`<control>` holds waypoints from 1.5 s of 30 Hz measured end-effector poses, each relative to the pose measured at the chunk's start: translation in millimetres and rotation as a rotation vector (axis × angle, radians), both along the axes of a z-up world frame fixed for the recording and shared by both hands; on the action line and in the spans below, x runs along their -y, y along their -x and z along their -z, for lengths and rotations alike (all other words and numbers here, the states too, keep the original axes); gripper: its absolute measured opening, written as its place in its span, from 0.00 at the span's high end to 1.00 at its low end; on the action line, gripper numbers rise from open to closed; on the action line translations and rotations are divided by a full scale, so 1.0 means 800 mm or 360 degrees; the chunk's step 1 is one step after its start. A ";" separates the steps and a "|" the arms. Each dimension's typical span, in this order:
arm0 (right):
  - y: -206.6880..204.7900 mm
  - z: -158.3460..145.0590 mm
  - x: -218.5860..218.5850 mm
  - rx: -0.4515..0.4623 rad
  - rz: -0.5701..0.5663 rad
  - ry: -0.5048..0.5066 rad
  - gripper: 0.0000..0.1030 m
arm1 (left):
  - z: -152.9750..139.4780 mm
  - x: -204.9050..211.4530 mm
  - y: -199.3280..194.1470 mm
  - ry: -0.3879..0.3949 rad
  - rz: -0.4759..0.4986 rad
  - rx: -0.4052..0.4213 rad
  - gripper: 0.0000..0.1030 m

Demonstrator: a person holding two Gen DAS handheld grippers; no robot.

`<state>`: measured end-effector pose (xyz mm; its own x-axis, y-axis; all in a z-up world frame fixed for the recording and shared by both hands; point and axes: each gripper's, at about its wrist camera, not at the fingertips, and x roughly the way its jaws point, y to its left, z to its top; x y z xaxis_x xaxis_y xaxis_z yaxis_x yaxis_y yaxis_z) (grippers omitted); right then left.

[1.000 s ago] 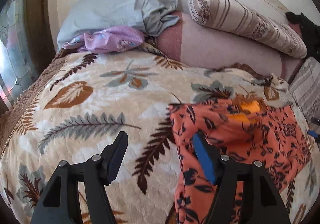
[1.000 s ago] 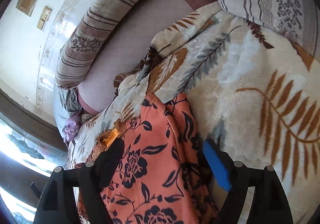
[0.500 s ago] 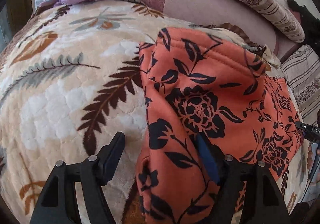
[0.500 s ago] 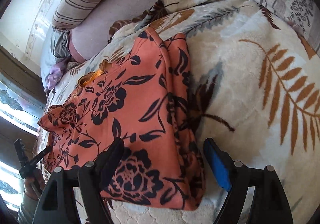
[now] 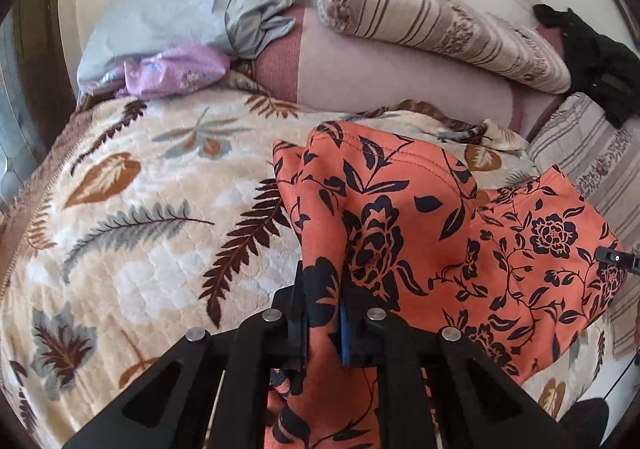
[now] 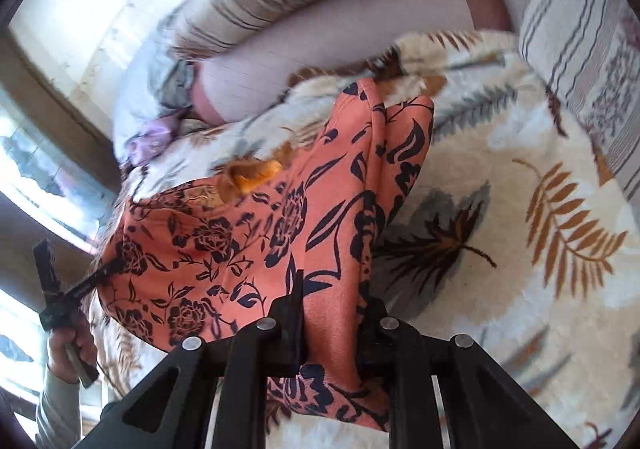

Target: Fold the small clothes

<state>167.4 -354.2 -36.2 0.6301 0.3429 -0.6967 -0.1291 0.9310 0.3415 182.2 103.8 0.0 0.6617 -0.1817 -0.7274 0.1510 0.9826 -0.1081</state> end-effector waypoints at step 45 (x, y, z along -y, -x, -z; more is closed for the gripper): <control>0.022 0.139 0.059 -0.0077 0.0194 0.0177 0.32 | 0.124 -0.023 0.000 -0.0021 0.0039 -0.0202 0.90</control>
<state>149.6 -401.8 -147.4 0.6273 0.1851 -0.7565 0.0010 0.9711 0.2385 182.3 121.8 -99.1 0.5595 -0.1862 -0.8076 0.1606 0.9803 -0.1147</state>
